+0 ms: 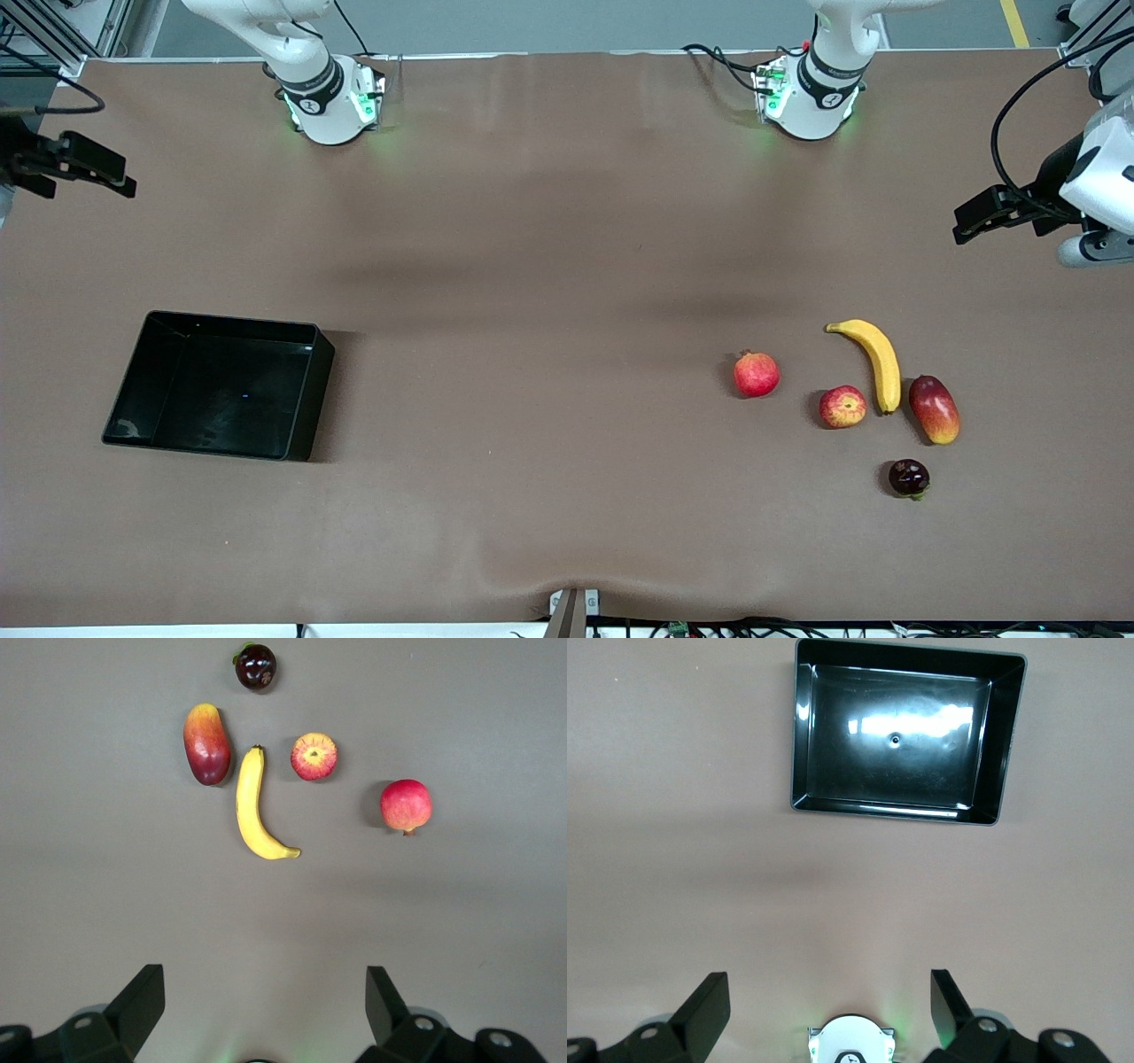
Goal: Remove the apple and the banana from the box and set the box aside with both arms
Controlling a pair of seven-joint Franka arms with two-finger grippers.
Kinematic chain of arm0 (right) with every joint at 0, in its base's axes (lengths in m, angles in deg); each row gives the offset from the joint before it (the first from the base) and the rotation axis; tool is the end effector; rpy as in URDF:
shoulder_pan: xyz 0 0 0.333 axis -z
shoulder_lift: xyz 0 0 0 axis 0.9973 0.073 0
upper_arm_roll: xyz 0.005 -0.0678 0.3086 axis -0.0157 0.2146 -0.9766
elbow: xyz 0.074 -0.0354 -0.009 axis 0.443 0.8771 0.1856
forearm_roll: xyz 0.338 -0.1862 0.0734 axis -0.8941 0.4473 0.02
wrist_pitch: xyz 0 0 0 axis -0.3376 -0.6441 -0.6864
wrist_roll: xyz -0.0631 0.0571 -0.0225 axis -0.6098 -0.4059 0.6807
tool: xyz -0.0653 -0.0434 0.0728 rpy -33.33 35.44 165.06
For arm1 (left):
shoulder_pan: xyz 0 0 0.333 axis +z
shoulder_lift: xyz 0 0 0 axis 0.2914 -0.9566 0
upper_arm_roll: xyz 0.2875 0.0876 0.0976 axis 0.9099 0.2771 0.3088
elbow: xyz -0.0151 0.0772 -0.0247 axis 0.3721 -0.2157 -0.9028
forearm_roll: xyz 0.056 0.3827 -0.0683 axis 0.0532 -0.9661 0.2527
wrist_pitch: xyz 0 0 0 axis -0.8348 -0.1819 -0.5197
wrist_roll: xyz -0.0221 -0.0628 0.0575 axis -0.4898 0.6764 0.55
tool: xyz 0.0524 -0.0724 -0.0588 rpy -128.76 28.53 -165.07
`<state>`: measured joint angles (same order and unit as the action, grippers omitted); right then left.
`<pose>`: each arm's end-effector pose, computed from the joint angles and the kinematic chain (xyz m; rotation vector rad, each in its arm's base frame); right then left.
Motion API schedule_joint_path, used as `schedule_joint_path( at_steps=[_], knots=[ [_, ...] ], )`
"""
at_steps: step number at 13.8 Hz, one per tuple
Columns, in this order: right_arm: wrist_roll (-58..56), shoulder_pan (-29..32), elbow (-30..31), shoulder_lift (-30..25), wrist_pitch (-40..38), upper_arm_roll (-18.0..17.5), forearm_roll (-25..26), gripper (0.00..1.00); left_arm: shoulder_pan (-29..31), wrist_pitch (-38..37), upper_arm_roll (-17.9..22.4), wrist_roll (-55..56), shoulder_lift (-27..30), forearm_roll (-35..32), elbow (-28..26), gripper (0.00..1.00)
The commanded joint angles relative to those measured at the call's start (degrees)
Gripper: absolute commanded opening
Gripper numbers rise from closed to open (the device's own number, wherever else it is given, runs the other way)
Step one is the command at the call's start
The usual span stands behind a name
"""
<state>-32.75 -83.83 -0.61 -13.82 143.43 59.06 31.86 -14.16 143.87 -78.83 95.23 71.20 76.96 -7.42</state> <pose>0.5193 -0.0110 0.6637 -3.1196 0.0118 0.1961 0.5509 -0.0385 0.6174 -3.1043 -0.1215 0.0899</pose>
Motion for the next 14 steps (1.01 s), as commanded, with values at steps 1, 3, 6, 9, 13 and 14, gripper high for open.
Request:
schedule_joint_path(
  at_steps=[1, 3, 6, 9, 13, 14],
  knots=[
    [-0.6, 0.2, 0.4, -0.9, 1.8, 0.4, -0.6, 1.00, 0.0, -0.2, 0.1, -1.4, -0.5, 0.4, 1.2, 1.00],
    [-0.6, 0.2, 0.5, -0.7, 2.7, 0.5, -0.6, 1.00, 0.0, -0.2, 0.1, -1.4, -0.5, 0.4, 1.2, 1.00],
    [-0.6, -0.1, 0.9, -0.7, 2.7, 0.4, -0.6, 1.00, 0.1, -0.2, 0.1, -1.4, -0.5, 0.4, 1.2, 1.00],
    [-0.6, -0.2, 1.0, -0.7, 2.3, 0.3, -0.6, 1.00, 0.1, -0.2, 0.1, -1.4, -0.5, 0.4, 1.2, 1.00],
    [-0.6, -0.3, 1.0, -0.5, 2.4, 0.2, -0.5, 1.00, 0.1, -0.2, 0.1, -1.4, -0.5, 0.4, 1.2, 1.00],
    [-0.6, -0.4, 1.0, -0.5, 2.4, 0.1, -0.5, 1.00, 0.1, -0.2, 0.1, -1.4, -0.5, 0.4, 1.2, 1.00]
  ],
)
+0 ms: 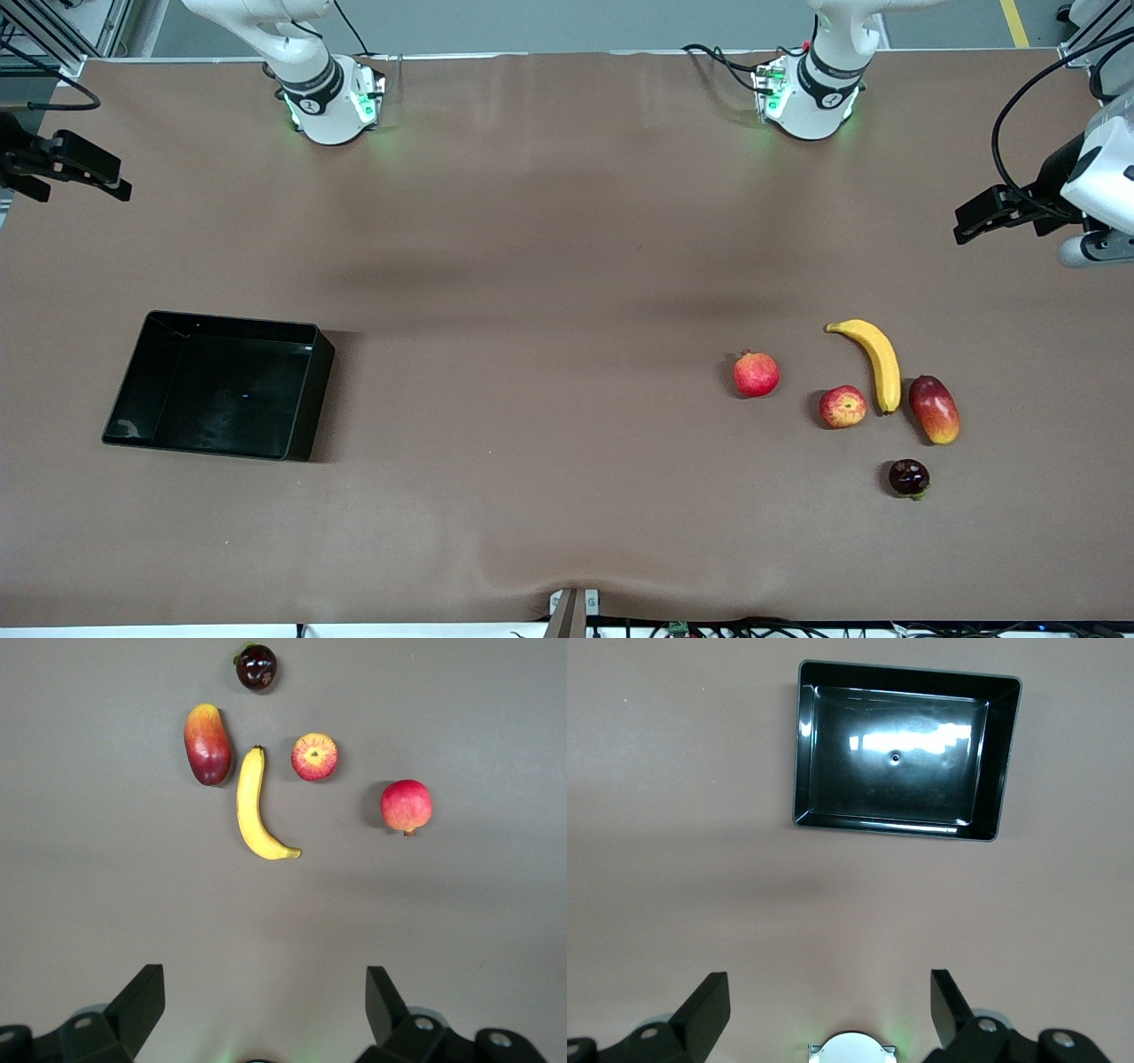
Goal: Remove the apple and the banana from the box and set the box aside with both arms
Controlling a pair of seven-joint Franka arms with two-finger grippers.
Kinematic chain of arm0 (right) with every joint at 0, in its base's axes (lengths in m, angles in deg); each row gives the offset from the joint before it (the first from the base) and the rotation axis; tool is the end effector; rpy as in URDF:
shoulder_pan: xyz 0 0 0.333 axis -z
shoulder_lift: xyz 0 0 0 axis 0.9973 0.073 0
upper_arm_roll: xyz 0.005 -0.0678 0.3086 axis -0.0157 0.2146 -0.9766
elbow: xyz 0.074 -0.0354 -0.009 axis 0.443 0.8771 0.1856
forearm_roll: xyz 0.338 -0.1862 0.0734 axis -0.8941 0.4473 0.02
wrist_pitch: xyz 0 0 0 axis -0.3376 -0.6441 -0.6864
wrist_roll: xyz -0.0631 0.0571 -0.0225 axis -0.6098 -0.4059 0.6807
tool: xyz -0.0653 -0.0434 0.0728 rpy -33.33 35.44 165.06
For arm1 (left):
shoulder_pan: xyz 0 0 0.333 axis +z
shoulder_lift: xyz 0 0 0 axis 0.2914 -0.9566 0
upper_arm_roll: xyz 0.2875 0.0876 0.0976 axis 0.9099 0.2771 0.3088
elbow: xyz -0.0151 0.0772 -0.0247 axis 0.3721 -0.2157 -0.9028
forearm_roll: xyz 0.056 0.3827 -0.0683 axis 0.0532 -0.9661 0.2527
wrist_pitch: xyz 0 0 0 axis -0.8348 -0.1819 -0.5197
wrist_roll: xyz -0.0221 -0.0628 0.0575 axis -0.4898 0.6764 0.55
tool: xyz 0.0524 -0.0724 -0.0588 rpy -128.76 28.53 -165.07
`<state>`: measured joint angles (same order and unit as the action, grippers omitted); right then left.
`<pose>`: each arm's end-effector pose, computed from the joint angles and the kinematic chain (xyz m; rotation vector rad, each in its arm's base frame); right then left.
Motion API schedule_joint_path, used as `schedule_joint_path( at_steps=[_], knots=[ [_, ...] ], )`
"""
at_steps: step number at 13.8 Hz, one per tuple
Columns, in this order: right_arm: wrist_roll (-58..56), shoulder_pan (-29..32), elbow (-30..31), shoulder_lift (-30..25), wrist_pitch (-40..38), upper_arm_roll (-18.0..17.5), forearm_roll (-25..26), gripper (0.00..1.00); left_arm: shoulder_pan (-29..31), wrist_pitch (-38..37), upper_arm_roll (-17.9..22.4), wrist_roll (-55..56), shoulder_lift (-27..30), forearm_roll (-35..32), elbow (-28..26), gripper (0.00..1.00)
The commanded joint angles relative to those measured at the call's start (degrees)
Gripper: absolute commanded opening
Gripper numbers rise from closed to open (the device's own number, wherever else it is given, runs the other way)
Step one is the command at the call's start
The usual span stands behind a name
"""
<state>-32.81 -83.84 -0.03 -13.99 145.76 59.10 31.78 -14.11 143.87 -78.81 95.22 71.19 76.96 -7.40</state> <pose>0.5232 -0.0112 0.6638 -3.1216 0.0111 0.1437 0.5510 -0.0378 0.6175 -3.1043 -0.1231 0.0897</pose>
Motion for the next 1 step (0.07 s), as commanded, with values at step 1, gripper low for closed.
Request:
schedule_joint_path(
  at_steps=[1],
  knots=[
    [-0.6, -0.4, 0.5, -0.4, 0.0, 0.1, -0.4, 1.00, 0.1, -0.2, 0.1, -1.3, -0.5, 0.4, 1.2, 1.00]
  ],
)
